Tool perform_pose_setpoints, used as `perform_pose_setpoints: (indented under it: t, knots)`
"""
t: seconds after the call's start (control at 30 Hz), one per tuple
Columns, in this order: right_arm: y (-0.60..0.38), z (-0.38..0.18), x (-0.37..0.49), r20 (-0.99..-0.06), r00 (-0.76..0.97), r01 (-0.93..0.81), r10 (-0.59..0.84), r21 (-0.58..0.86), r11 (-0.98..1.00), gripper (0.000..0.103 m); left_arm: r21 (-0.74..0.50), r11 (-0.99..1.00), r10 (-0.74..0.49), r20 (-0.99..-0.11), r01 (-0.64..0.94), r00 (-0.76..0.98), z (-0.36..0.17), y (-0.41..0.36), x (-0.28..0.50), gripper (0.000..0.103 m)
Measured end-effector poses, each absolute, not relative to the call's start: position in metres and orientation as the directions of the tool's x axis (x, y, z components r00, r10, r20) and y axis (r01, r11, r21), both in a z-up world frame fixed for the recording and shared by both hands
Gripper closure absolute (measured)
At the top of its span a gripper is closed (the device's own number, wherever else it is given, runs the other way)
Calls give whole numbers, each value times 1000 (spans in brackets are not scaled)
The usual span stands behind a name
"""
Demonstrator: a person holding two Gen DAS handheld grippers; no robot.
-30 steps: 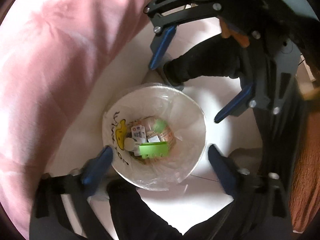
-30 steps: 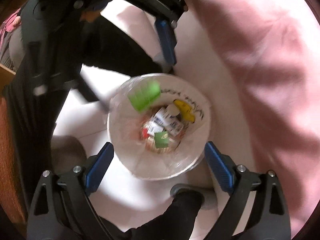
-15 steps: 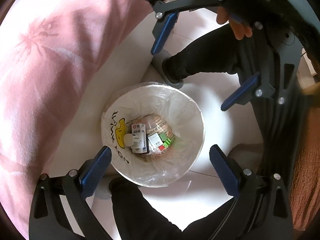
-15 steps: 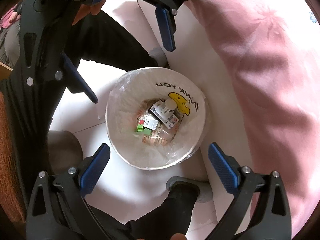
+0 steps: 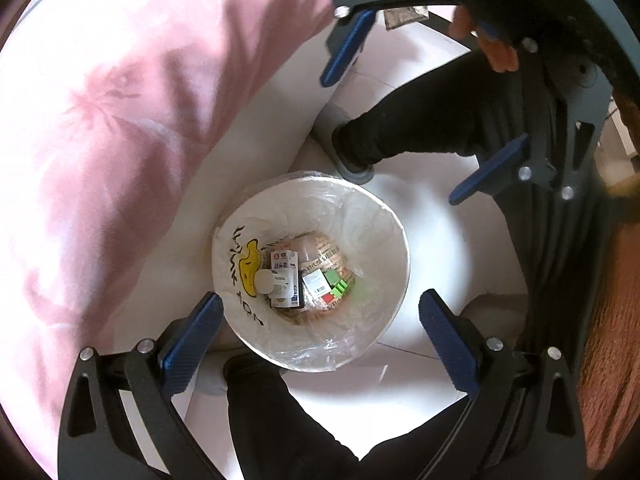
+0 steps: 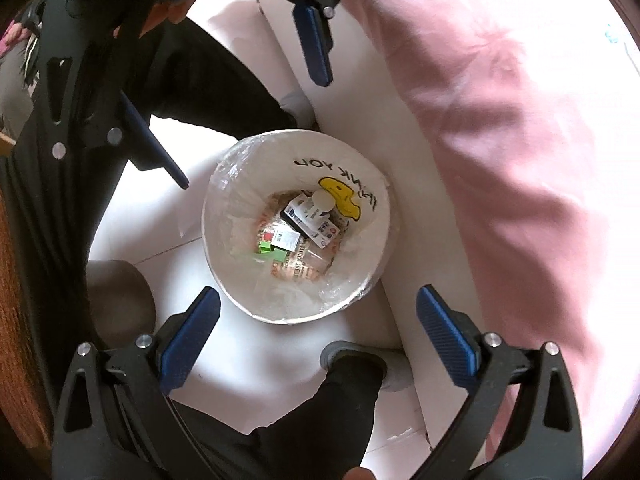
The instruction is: Collect trash
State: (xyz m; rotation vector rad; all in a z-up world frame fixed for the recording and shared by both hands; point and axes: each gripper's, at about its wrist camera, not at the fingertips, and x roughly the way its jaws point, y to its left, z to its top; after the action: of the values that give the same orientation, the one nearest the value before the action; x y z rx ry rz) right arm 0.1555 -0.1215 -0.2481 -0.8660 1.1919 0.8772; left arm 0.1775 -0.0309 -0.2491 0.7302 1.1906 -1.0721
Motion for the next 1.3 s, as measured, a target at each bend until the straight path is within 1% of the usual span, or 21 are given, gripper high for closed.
perform_pose_setpoints:
  t: [0.2, 0.3, 0.47, 0.63, 0.8, 0.87, 0.93, 1.0, 1.2, 1.23, 1.27, 1.3]
  knots:
    - [-132, -216, 146, -966, 238, -879, 102, -170, 445, 7, -55, 422, -294, -953, 905, 79, -227, -25, 175, 3]
    - [-137, -198, 141, -947, 307, -855, 97, -229, 466, 7, -19, 461, -304, -943, 887, 137, -209, -22, 169, 4]
    - [-147, -163, 139, -882, 460, -760, 103, -331, 560, 7, 29, 520, -318, -921, 853, 226, -183, -18, 160, 4]
    - [-153, -133, 135, -807, 582, -642, 103, -378, 667, 7, 57, 602, -343, -882, 796, 322, -151, -17, 155, 4]
    - [-159, -109, 130, -765, 640, -499, 65, -350, 793, 7, 81, 695, -336, -842, 715, 421, -120, -19, 150, 4]
    - [-162, -102, 126, -762, 646, -437, 52, -313, 843, 7, 83, 737, -326, -826, 671, 460, -112, -19, 146, 4]
    - [-168, -95, 120, -766, 639, -378, 65, -239, 895, 7, 66, 781, -322, -810, 621, 491, -103, -16, 141, 4]
    - [-172, -89, 112, -767, 638, -313, 65, -182, 932, 7, 75, 823, -295, -791, 563, 537, -95, -15, 134, 4]
    - [-184, -69, 74, -741, 672, -116, -12, -121, 986, 7, 58, 919, -221, -743, 390, 632, -67, -10, 100, 4]
    - [-185, -66, 68, -740, 672, -76, -42, -125, 989, 7, 52, 929, -209, -743, 367, 636, -65, -8, 95, 4]
    - [-187, -64, 63, -739, 671, -42, -67, -128, 991, 7, 33, 945, -198, -734, 325, 650, -60, -6, 88, 4]
    - [-189, -60, 56, -737, 669, -1, -90, -122, 993, 7, 35, 962, -160, -732, 271, 663, -57, -3, 81, 4]
